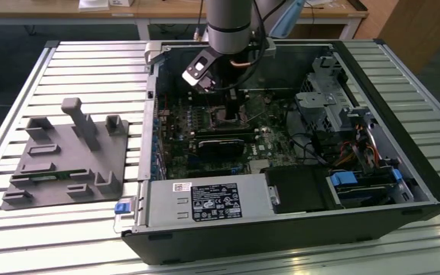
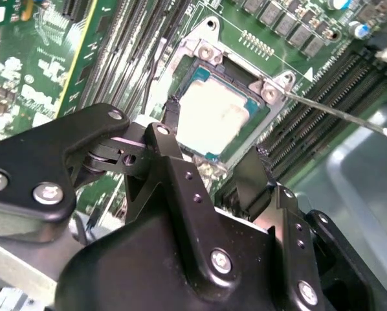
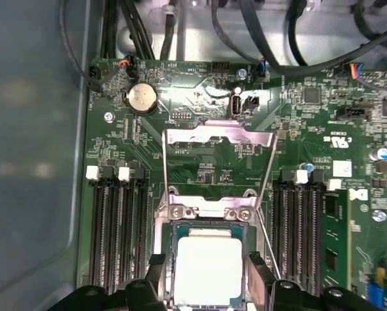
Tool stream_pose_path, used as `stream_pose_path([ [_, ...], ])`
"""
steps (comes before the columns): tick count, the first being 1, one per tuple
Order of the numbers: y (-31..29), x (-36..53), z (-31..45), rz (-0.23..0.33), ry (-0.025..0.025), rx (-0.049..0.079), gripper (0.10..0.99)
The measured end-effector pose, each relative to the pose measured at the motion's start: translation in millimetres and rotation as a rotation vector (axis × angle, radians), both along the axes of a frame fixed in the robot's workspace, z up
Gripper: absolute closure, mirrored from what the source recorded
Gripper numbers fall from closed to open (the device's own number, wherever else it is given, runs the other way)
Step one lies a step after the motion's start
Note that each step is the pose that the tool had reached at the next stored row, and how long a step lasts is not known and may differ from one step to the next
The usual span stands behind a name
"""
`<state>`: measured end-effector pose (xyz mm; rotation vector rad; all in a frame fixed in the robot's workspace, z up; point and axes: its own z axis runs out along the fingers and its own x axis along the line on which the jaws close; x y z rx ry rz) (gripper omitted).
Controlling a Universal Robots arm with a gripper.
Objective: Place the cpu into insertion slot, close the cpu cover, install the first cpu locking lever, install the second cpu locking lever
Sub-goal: 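Place the cpu into insertion slot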
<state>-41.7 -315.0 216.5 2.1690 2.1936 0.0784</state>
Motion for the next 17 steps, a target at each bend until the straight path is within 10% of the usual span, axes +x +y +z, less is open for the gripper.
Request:
stream_pose_path([
  [7,-2.1,0.0,7.8,0.000,0.0003,0.000,0.486],
  [17,-8.2,0.0,7.8,0.000,0.0002,0.000,0.906],
])
